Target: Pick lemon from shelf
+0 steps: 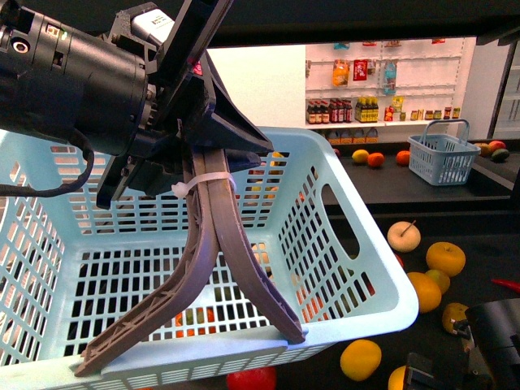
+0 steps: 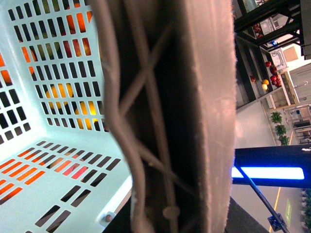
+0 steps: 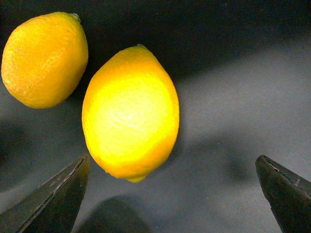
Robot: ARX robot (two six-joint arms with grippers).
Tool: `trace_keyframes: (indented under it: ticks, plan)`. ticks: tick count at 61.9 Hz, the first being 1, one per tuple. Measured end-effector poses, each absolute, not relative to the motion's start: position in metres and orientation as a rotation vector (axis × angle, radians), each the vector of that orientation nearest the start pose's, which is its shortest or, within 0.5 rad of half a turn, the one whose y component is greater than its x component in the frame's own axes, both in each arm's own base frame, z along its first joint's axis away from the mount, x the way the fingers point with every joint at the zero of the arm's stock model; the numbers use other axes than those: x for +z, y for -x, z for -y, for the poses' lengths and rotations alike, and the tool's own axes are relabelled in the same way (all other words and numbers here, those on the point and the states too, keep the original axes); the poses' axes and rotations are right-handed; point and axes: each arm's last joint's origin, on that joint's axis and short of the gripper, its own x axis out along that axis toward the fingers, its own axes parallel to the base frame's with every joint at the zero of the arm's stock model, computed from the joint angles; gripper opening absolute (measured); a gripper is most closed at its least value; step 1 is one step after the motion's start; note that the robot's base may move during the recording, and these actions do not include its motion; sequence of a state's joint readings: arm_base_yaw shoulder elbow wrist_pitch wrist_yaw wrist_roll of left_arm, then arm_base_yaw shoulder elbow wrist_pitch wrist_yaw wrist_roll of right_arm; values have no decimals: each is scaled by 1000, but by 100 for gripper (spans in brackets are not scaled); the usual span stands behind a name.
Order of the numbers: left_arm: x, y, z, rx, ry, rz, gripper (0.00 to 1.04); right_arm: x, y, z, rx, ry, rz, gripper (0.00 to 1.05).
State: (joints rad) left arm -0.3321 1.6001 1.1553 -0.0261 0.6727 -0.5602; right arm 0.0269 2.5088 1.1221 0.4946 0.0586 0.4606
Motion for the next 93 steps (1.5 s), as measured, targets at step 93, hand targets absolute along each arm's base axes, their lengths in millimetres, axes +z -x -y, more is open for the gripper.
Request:
trace_keyframes:
  ticks: [93]
  plan:
    - [275,-330,133,-826,585,-749,14,44,-408,8,-253,-266,-468,65]
